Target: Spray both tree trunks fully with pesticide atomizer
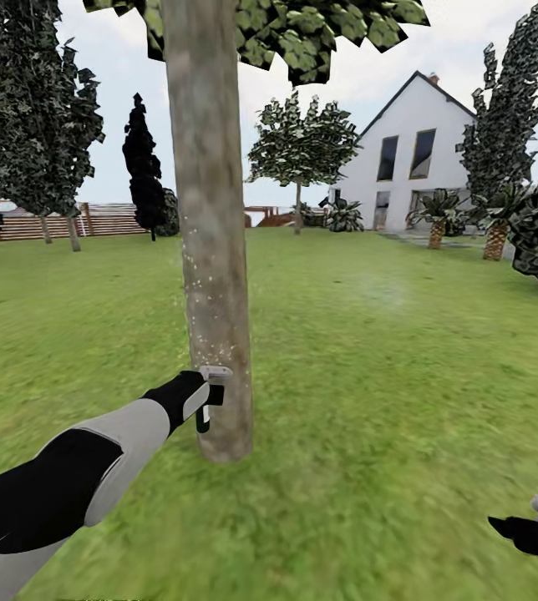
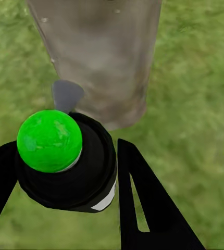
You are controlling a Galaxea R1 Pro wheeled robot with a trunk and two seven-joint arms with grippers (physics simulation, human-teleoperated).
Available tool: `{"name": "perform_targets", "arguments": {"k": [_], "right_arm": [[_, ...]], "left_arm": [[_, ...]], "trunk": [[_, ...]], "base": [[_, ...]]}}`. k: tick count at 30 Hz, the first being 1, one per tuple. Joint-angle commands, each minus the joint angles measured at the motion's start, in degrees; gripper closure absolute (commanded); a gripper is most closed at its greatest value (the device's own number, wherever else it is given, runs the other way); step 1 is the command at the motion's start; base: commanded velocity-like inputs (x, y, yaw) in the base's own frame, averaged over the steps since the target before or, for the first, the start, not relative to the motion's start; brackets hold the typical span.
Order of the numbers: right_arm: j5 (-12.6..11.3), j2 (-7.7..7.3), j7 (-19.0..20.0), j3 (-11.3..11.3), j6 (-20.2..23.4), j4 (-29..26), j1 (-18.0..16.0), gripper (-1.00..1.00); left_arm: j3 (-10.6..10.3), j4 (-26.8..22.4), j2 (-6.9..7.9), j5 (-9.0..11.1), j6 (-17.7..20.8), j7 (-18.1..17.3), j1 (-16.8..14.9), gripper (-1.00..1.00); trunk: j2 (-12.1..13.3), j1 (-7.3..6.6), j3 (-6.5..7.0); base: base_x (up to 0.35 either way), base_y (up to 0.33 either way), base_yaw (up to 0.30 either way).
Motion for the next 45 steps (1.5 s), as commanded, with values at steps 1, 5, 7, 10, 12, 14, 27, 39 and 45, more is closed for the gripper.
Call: {"name": "perform_targets", "arguments": {"k": [1, 5, 7, 10, 12, 14, 27, 39, 45], "right_arm": [[-0.02, 0.0, 0.0, 0.0, 0.0, 0.0, 0.0, -1.0], [-0.01, 0.06, 0.0, 0.0, 0.0, 0.0, 0.0, -1.0], [-0.01, 0.08, 0.0, 0.0, 0.0, 0.0, 0.0, -1.0], [0.01, 0.09, 0.0, 0.0, 0.0, 0.0, 0.0, -1.0], [0.04, 0.09, 0.0, 0.0, 0.0, 0.0, 0.0, -1.0], [0.04, 0.09, 0.0, 0.0, 0.0, 0.0, 0.0, -1.0], [-0.01, 0.09, 0.0, 0.0, 0.0, 0.0, 0.0, -1.0], [0.04, 0.09, 0.0, 0.0, 0.0, 0.0, 0.0, -1.0], [-0.01, -0.01, 0.0, 0.0, 0.0, 0.0, 0.0, -1.0]], "left_arm": [[-0.04, -0.02, 0.0, -0.03, 0.0, 0.01, 0.0, 1.0], [-0.04, -0.03, -0.33, -0.03, 0.0, 0.01, 0.0, 1.0], [-0.04, -0.02, -0.75, -0.03, 0.0, 0.01, 0.0, 1.0], [-0.04, -0.01, -0.86, -0.03, 0.0, 0.01, 0.0, 1.0], [-0.04, -0.02, -0.88, -0.03, 0.0, 0.01, 0.0, 1.0], [-0.04, -0.01, -0.88, -0.03, 0.0, 0.01, 0.0, 1.0], [-0.04, 0.0, -1.13, 0.31, 0.0, 0.01, 0.0, 1.0], [-0.03, 0.02, -1.14, 0.32, -0.04, 0.01, 0.0, 1.0], [0.26, -8.57, -0.97, -0.02, 6.33, 0.4, -0.05, 1.0]], "trunk": [[0.0, 0.0, 0.0], [0.0, 0.0, 0.0], [0.0, 0.0, 0.0], [0.0, 0.0, 0.0], [0.0, 0.0, 0.0], [0.0, 0.0, 0.0], [0.0, 0.0, 0.0], [0.0, 0.0, 0.0], [0.0, 0.0, 0.0]], "base": [[0.103, -0.339, 0.254], [0.106, -0.339, 0.255], [0.106, -0.339, 0.255], [0.103, -0.339, 0.255], [0.061, -0.339, 0.255], [0.012, -0.34, 0.255], [0.001, -0.341, 0.205], [0.039, -0.338, 0.167], [0.06, -0.087, 0.13]]}}
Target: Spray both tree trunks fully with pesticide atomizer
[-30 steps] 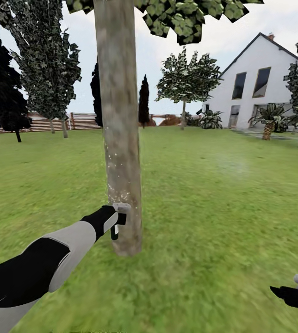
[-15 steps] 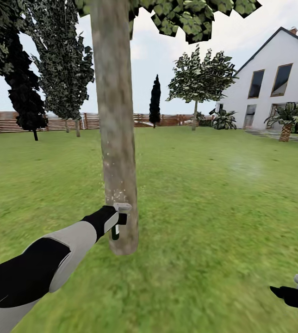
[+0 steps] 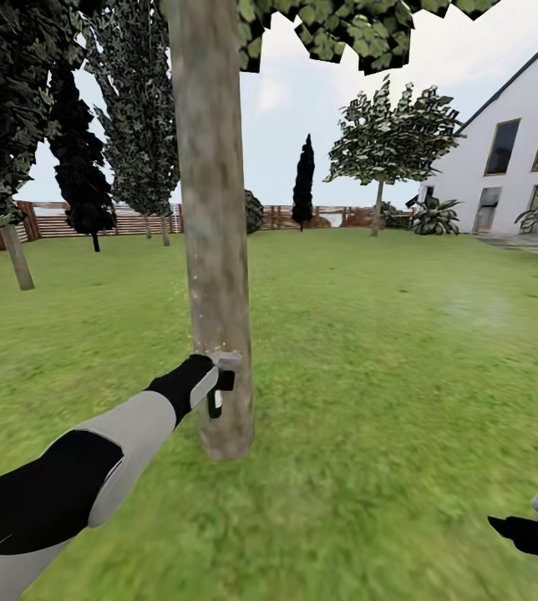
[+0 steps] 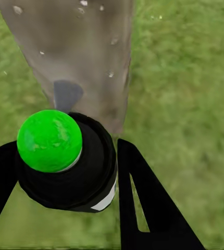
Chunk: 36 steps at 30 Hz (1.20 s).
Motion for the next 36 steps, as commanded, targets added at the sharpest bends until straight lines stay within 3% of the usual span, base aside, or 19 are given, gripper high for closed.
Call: {"name": "perform_targets", "arguments": {"k": [1, 2, 4, 7, 9, 11, 14, 25, 29, 33, 36], "right_arm": [[-0.02, -0.08, 0.0, 0.0, 0.0, 0.0, 0.0, -1.0], [-0.03, -0.18, 0.0, 0.0, 0.0, 0.0, 0.0, -1.0], [-0.03, -0.23, 0.0, 0.0, 0.0, 0.0, -0.01, -1.0], [-0.03, -0.33, 0.0, -0.01, 0.0, 0.0, 0.0, -1.0], [-0.03, -0.34, 0.0, -0.03, 0.0, 0.0, 0.0, -1.0], [-0.03, -0.34, 0.0, -0.01, 0.0, 0.0, 0.0, -1.0], [-0.03, -0.34, 0.0, -0.05, 0.0, 0.0, 0.0, -1.0], [-0.03, -0.35, 0.0, -0.07, 0.0, 0.0, 0.0, -1.0], [-0.03, -0.38, 0.0, -0.08, 0.0, 0.0, -0.01, -1.0], [-0.03, -0.38, 0.0, -0.08, 0.0, 0.0, 0.0, -1.0], [-0.03, -0.37, 0.02, -0.06, 0.0, 0.0, 0.0, -1.0]], "left_arm": [[-0.04, -4.31, 0.06, -0.19, 5.66, -0.01, 0.0, 1.0], [-0.03, -10.64, 0.09, -0.22, 12.47, 0.03, -0.01, 1.0], [0.02, -16.07, 0.15, -0.3, 20.61, 0.07, -0.32, 1.0], [0.07, -17.96, 0.7, -0.41, 25.54, 0.96, -2.69, 1.0], [0.07, -17.92, 1.15, -0.35, 26.05, 2.44, -6.38, 1.0], [0.05, -17.71, 1.21, -0.38, 26.32, 3.56, -7.89, 1.0], [0.07, -15.39, 1.25, -0.42, 26.75, 8.02, -11.92, 1.0], [0.07, -7.43, 1.32, -0.23, 27.04, 8.85, -25.84, 1.0], [0.02, -1.16, 1.24, 0.04, 26.87, 8.72, -26.8, 1.0], [-0.17, 2.04, 1.15, 0.22, 26.15, 8.31, -26.13, 1.0], [-0.19, 4.26, 1.09, 0.28, 22.91, 8.01, -22.01, 1.0]], "trunk": [[0.01, 0.01, -0.01], [0.01, 0.01, -0.01], [0.01, 0.01, -0.01], [0.01, 0.01, -0.01], [0.01, 0.01, -0.01], [0.01, 0.01, -0.01], [0.01, 0.01, -0.01], [0.01, 0.01, -0.01], [0.01, 0.01, -0.01], [0.01, 0.01, -0.01], [0.01, 0.01, -0.01]], "base": [[0.003, -0.003, 0.01], [0.001, -0.001, 0.004], [0.0, -0.001, 0.002], [0.0, 0.0, 0.0], [0.0, 0.0, 0.0], [0.0, 0.0, 0.0], [0.0, 0.0, 0.0], [0.0, 0.0, 0.0], [0.0, 0.0, 0.0], [0.0, 0.0, 0.0], [0.0, 0.0, 0.0]]}}
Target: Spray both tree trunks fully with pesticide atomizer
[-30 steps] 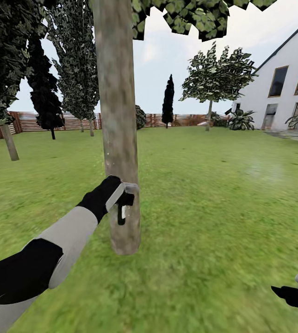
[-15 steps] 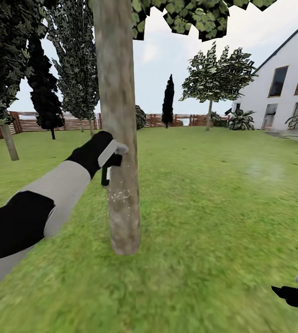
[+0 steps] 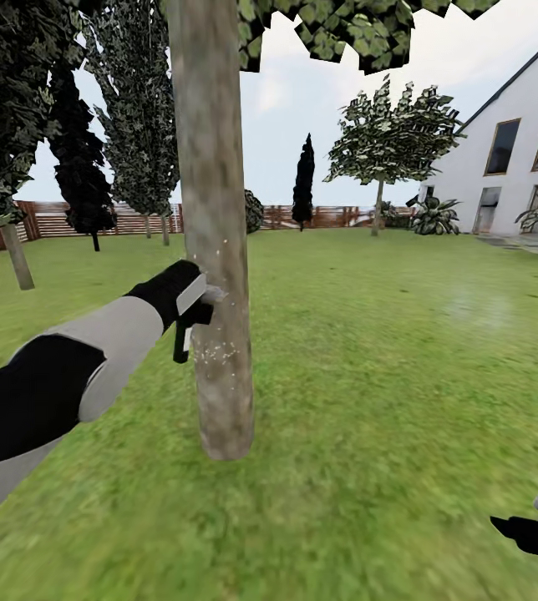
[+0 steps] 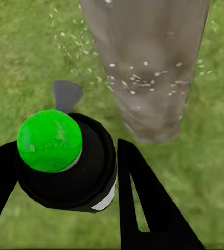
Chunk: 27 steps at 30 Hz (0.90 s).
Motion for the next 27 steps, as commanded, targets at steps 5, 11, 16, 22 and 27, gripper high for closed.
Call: {"name": "perform_targets", "arguments": {"k": [5, 11, 16, 22, 27], "right_arm": [[0.0, -0.01, 0.0, 0.01, 0.0, 0.0, 0.0, -1.0], [0.0, 0.01, 0.01, 0.04, 0.0, 0.0, 0.0, -1.0], [0.0, 0.03, 0.0, 0.03, 0.0, 0.0, 0.0, -1.0], [0.0, 0.03, -0.01, 0.06, 0.0, 0.0, 0.0, -1.0], [0.0, 0.03, -0.02, 0.05, 0.0, 0.0, 0.0, -1.0]], "left_arm": [[-0.04, 0.25, -0.06, -0.09, -6.09, -0.35, 8.55, 1.0], [-0.1, 0.17, -0.11, -0.18, -11.87, -0.39, 17.53, 1.0], [-0.11, -0.13, -0.24, -0.24, -14.15, -0.38, 18.92, 1.0], [-0.11, -0.17, -0.37, -0.2, -14.22, -0.35, 18.96, 1.0], [-0.14, -0.17, -0.41, -0.2, -14.22, -0.32, 18.96, 1.0]], "trunk": [[-0.01, -0.01, 0.01], [-0.01, -0.01, 0.01], [-0.01, -0.01, 0.01], [-0.01, -0.01, 0.01], [-0.01, -0.01, 0.01]], "base": [[0.0, 0.0, 0.0], [0.0, 0.0, 0.0], [0.002, -0.001, 0.021], [0.138, -0.252, 0.24], [0.061, -0.314, 0.247]]}}
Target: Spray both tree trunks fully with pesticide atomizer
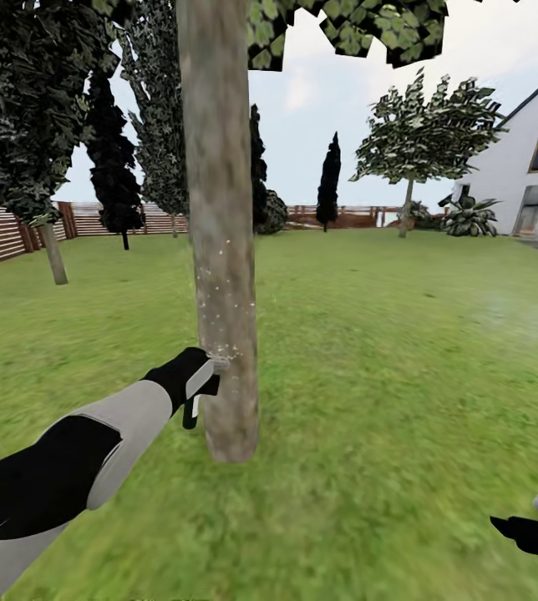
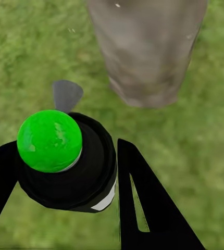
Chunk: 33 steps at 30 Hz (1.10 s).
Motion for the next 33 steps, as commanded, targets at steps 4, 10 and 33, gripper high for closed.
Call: {"name": "perform_targets", "arguments": {"k": [4, 10, 33], "right_arm": [[0.0, 0.0, 0.02, 0.01, 0.0, 0.0, 0.0, -1.0], [0.0, 0.0, 0.0, -0.01, 0.0, 0.0, 0.0, -1.0], [0.0, 0.0, 0.0, -0.04, 0.0, 0.0, 0.0, -1.0]], "left_arm": [[-0.06, 0.0, -0.04, -0.07, 0.01, 0.02, 0.0, 1.0], [-0.03, 0.0, -0.05, -0.07, 0.01, 0.02, 0.0, 1.0], [0.21, -11.97, 0.02, -0.27, 6.23, 0.61, -0.06, 1.0]], "trunk": [[0.0, 0.0, 0.0], [0.0, 0.0, 0.0], [0.0, 0.0, 0.0]], "base": [[0.004, -0.327, 0.067], [0.0, -0.333, 0.002], [0.0, -0.273, 0.15]]}}
